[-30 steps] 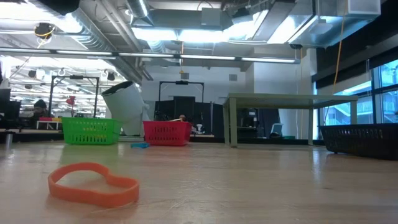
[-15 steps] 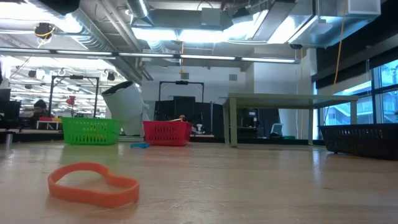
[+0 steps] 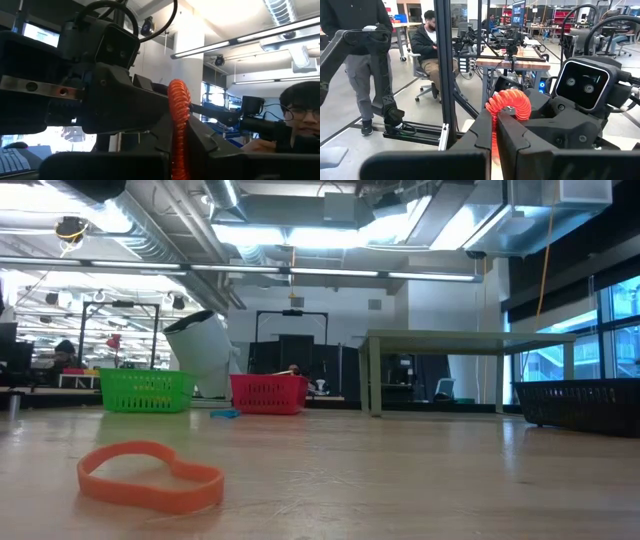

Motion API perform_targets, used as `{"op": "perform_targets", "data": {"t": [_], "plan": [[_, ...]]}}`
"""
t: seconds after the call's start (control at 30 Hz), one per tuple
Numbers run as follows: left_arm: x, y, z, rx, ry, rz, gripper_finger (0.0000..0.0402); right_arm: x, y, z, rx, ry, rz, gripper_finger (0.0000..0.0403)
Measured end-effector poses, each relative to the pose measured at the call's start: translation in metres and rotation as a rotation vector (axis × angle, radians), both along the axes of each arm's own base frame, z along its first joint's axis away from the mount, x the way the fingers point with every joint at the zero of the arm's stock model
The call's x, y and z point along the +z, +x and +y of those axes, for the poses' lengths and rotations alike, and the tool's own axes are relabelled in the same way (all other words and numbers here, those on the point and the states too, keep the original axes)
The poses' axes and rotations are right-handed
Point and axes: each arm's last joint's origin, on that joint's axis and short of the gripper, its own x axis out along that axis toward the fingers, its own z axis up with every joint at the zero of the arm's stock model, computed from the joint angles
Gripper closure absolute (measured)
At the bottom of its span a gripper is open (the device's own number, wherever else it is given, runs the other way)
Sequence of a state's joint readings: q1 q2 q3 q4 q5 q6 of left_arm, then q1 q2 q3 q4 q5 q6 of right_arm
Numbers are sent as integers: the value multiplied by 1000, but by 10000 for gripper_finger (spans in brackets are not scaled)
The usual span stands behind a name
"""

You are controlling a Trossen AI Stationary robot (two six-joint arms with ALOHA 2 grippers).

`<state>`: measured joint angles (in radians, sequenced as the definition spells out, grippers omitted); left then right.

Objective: Pick & Place Office Desk Supplies
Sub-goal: Put the orange spring keychain into the green basket

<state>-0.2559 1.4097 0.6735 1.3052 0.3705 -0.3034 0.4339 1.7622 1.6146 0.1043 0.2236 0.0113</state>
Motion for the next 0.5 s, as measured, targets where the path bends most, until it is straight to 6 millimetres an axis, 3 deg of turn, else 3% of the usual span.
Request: {"op": "perform_targets", "data": {"t": [0.13,0.5], "plan": [[0,0,0,2,0,0,384,0,0,0,0,23,4,365],[0,2,2,76,-39,29,387,2,-2,0,-51,85,8,210]]}}
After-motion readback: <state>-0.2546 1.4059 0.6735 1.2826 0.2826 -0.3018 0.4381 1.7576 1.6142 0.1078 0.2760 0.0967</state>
